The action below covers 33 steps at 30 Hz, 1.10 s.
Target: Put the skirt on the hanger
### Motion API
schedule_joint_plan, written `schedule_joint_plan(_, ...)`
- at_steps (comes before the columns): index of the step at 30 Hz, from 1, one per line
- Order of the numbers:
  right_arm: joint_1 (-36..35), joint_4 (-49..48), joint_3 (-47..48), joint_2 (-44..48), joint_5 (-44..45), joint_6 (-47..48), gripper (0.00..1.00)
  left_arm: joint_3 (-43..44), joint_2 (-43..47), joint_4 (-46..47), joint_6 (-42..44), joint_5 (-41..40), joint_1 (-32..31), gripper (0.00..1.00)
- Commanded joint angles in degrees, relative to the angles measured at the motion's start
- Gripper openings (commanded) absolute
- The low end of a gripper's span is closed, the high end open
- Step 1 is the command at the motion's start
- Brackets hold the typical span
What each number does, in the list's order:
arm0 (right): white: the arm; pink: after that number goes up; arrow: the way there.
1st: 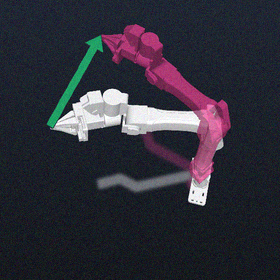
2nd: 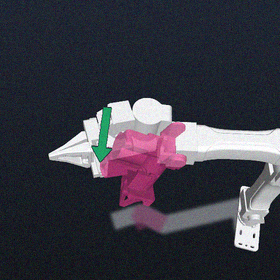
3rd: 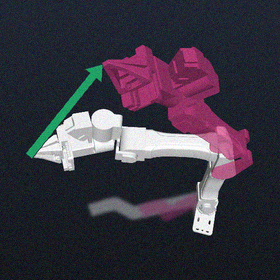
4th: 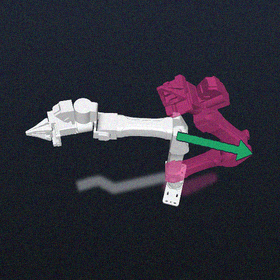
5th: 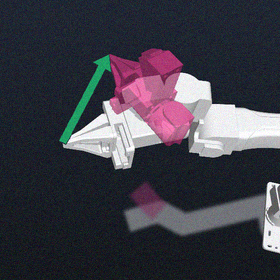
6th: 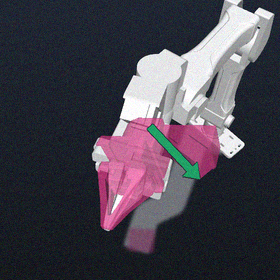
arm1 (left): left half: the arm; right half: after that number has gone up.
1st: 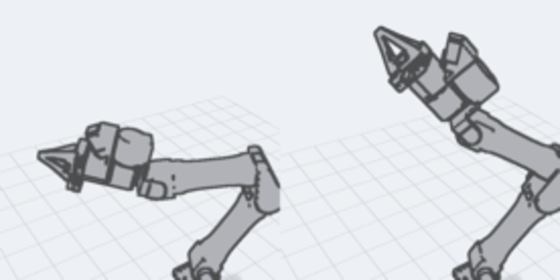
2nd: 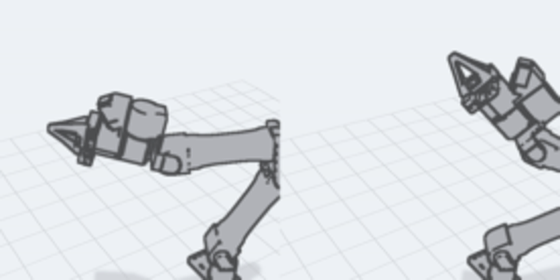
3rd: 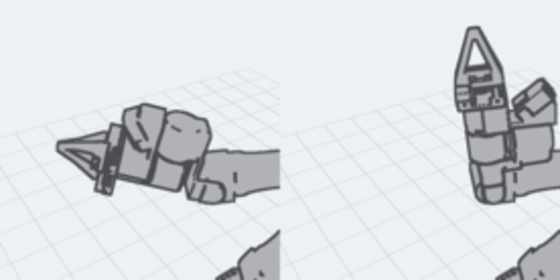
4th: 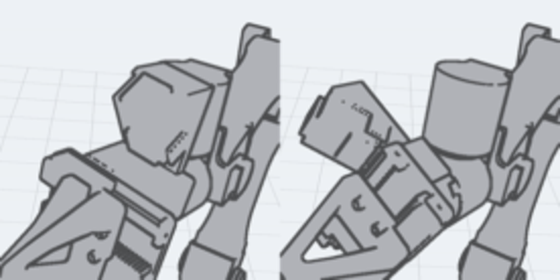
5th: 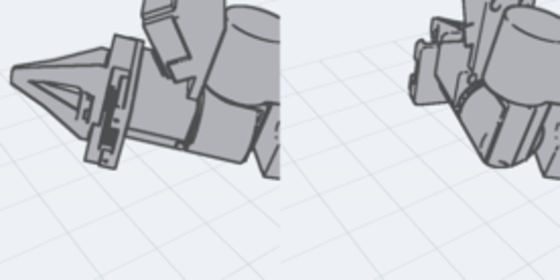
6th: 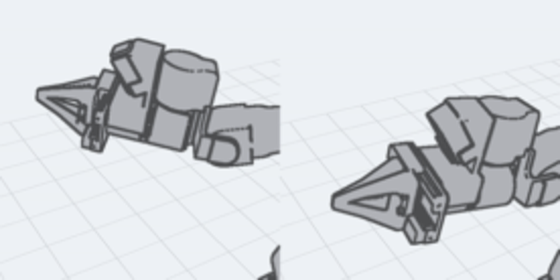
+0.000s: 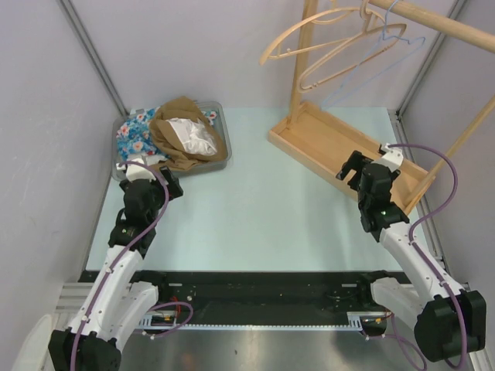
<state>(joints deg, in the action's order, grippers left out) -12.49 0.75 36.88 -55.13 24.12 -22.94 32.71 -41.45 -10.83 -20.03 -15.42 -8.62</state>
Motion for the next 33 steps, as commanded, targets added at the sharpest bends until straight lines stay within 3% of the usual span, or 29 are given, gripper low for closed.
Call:
schedule_joint_plan(1, 0.4, 0.8, 3.3, 2.2, 0.5, -0.2, 1.0, 2.1, 1.5, 1.3, -0.4, 0.1, -0.3, 1.0)
schedule_joint_plan(10, 0.7, 7.6, 9.5, 0.7, -2.2, -0.7, 1.0, 1.2, 2.3, 2.5, 1.4, 2.0, -0.3, 1.0)
schedule_joint_plan(15, 0.7, 11.3, 14.4, 1.4, -5.2, -0.4, 1.0, 5.2, 0.1, -0.2, 1.4, -3.0, -0.2, 1.0)
schedule_joint_plan(23, 0.5, 16.9, 17.3, 3.4, -11.8, -1.9, 1.0, 24.6, -21.1, -6.7, -3.6, 3.1, 3.7, 0.99)
schedule_joint_plan(33, -1.2, 18.1, 13.5, 5.7, -13.0, -4.2, 0.97, 36.1, -42.6, -2.8, -8.5, 7.3, 4.3, 0.95)
